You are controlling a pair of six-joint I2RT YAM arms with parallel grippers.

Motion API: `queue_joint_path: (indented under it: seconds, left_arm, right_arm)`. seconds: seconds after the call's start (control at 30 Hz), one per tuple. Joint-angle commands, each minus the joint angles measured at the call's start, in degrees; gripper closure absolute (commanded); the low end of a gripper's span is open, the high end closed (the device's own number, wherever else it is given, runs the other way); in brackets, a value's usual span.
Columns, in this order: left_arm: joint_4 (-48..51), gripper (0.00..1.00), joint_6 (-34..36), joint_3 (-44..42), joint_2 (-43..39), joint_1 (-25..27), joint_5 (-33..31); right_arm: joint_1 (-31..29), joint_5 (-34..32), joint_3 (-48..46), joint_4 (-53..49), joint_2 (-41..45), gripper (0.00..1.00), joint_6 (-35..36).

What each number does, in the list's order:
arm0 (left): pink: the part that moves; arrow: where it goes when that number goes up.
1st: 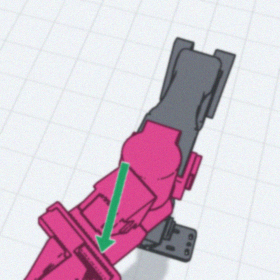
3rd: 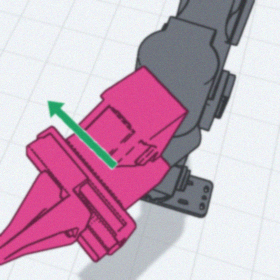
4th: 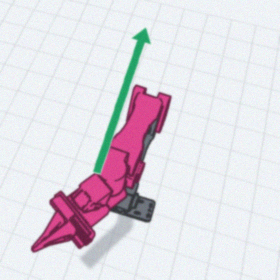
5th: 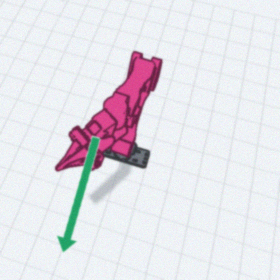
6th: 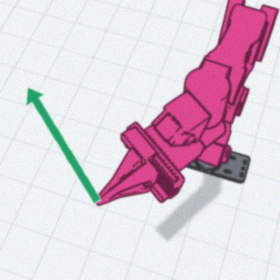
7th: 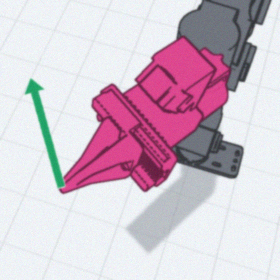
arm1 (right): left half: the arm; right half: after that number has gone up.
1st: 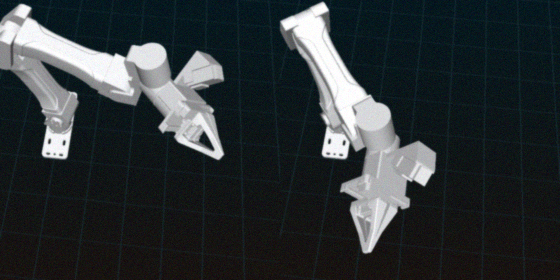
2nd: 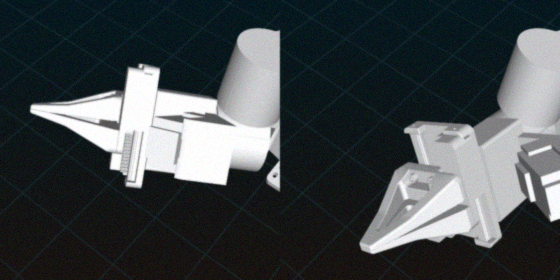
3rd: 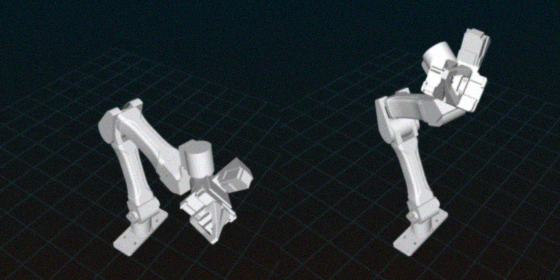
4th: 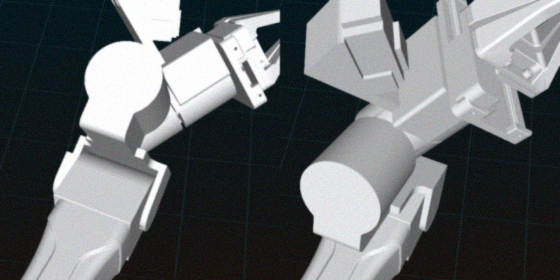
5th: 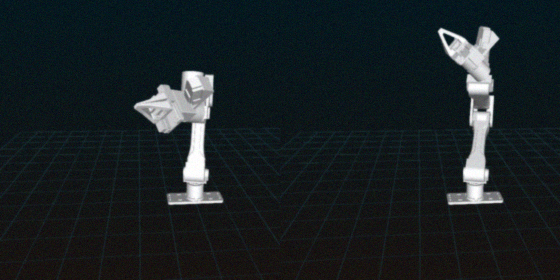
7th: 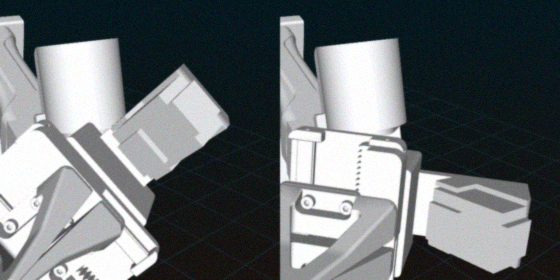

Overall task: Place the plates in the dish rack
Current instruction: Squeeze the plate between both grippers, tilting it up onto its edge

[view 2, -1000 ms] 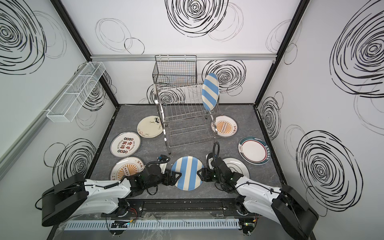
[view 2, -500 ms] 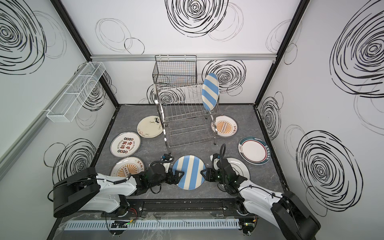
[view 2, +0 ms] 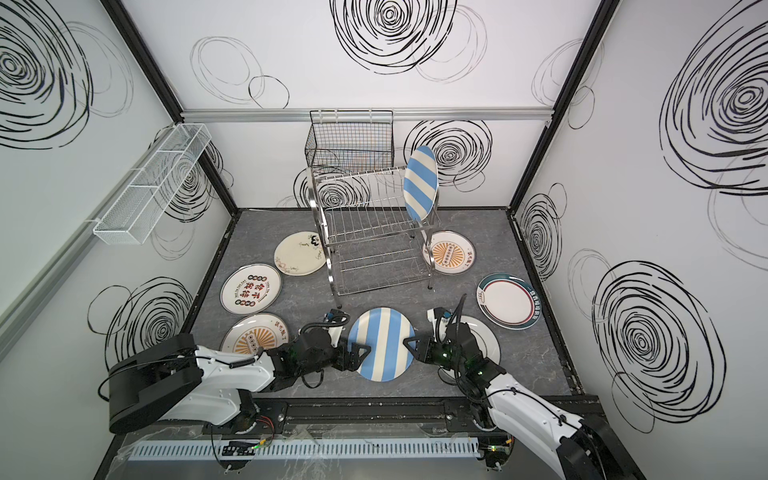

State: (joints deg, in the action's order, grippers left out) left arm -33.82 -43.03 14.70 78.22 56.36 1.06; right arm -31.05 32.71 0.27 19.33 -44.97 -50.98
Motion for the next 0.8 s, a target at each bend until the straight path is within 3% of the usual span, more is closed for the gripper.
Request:
queue_joint_path:
  seconds: [0.0,0.17,0.53,0.77]
  left_arm:
    - [-3.2,0.04,0.0,1.5,0.9,0.7,2.7]
    - [-3.1,0.04,-0.3,1.3,0.7,0.7,2.4]
    - [-1.6,0.04,-0.1,1.8,-1.2,0.7,2.5]
    - [6.1,0.04,-1.8,1.3,-6.0,-0.8,-1.2]
  right_arm:
    - [0.0,2.7,1.6,3.6,-1.6,0.71,0.2]
    - [0.1,1.8,3.8,-0.2,-1.2,0.73,2.3]
    - [0.1,-1.1,5.5,-2.8,1.3,0.90,3.4]
    - [0.2,-0.6,9.2,-7.6,2.5,1.00,6.2]
